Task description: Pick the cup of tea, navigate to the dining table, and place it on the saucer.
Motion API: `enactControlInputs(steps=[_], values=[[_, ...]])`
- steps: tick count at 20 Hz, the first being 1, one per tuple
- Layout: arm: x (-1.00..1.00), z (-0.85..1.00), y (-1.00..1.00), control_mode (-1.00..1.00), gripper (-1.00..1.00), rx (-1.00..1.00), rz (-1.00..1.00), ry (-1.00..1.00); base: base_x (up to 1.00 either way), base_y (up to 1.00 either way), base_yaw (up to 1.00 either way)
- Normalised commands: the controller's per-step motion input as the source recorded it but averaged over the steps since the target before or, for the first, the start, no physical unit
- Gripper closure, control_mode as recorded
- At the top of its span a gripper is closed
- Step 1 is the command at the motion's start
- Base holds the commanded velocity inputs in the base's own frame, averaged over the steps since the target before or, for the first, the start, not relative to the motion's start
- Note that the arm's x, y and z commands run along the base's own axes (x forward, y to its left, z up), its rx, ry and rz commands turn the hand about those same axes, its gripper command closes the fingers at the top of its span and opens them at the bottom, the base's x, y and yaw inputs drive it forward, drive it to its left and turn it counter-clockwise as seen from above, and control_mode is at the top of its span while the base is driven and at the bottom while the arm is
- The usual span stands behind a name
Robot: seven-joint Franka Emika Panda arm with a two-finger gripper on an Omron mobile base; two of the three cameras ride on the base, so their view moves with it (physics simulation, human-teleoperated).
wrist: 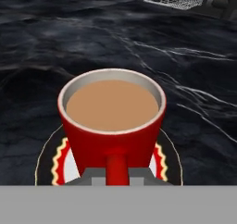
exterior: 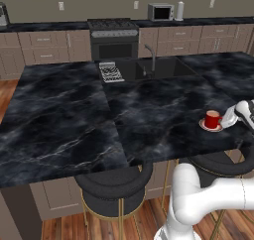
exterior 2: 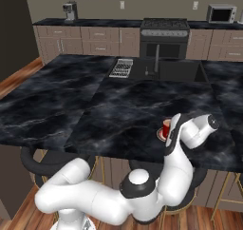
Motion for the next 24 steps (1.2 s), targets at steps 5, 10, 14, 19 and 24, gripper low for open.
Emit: enactControlInputs(steps=[5, 10, 14, 19, 24], values=[[0.0, -0.09, -0.22, -1.0, -1.0, 0.0, 0.0, -0.02, 0.0, 0.0, 0.0], [0.0, 0.0, -0.14, -1.0, -1.0, 0.0, 0.0, -0.03, 0.0, 0.0, 0.0], [0.0, 0.0, -0.01, -1.0, -1.0, -0.01, 0.0, -0.01, 0.0, 0.0, 0.0], [-0.12, 0.21, 0.0, -1.0, -1.0, -0.01, 0.0, -0.02, 0.0, 0.0, 0.0], [-0.82, 0.67, 0.0, -1.0, -1.0, -0.04, -0.07, 0.0, 0.0, 0.0, 0.0]])
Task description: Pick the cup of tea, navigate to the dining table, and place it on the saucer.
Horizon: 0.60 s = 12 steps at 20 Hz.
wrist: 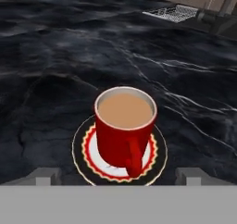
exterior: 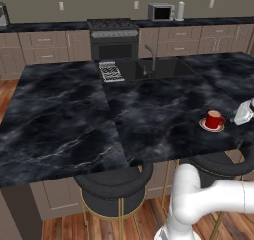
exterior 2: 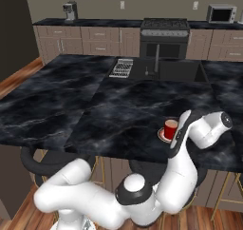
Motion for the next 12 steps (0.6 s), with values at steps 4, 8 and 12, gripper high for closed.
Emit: enactControlInputs(steps=[4, 8, 12], values=[[-0.77, 0.63, 0.24, -1.0, -1.0, -0.06, -0.16, 0.0, 0.0, 0.0, 0.0], [-0.62, 0.47, 0.98, -1.0, -1.0, -0.08, -0.26, 0.0, 0.0, 0.0, 0.0], [-0.48, 0.37, 1.0, -1.0, -1.0, -0.11, -0.3, 0.0, 0.0, 0.0, 0.0]])
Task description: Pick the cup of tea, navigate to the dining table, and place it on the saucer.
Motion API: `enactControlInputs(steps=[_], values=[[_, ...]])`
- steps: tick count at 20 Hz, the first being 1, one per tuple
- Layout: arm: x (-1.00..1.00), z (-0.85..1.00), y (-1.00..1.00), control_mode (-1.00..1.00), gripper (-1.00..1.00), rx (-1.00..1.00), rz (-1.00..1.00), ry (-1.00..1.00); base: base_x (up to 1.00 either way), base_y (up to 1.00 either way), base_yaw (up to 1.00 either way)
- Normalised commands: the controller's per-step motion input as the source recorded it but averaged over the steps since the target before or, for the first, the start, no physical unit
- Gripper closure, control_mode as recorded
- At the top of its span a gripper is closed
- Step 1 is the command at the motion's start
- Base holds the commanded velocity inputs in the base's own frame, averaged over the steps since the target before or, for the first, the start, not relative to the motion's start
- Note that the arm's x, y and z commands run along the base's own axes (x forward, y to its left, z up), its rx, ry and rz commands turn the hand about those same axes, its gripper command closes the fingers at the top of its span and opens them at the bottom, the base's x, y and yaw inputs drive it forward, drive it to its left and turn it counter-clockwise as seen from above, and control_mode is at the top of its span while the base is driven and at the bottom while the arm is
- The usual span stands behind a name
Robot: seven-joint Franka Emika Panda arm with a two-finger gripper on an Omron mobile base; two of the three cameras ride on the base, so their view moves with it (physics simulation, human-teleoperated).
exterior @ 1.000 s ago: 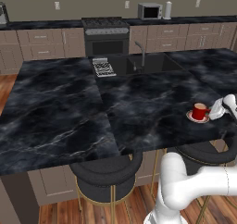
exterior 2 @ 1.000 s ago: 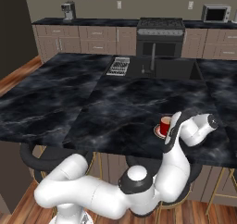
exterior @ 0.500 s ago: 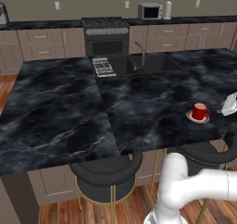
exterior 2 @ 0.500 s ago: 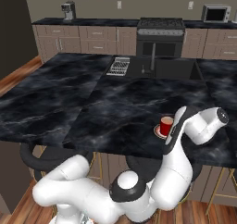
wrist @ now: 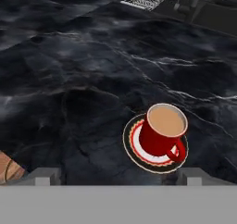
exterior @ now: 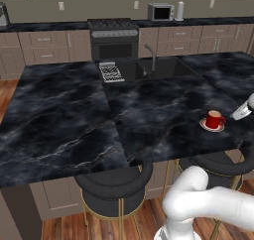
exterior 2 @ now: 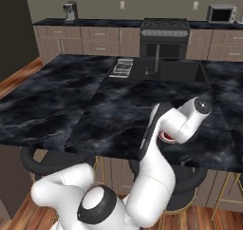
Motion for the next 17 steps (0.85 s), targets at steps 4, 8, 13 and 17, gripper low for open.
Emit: enactControlInputs(steps=[4, 8, 13, 17], values=[[-0.71, 0.21, 0.96, -1.0, -1.0, -0.04, -0.37, 0.0, 0.0, 0.0, 0.0], [-0.49, 0.26, 0.87, -1.0, -1.0, -0.05, -0.42, 0.0, 0.0, 0.0, 0.0], [-0.64, 0.33, 0.94, -1.0, -1.0, -0.01, -0.4, 0.0, 0.0, 0.0, 0.0], [-0.83, 0.39, 0.85, -1.0, -1.0, 0.0, -0.35, 0.0, 0.0, 0.0, 0.0]])
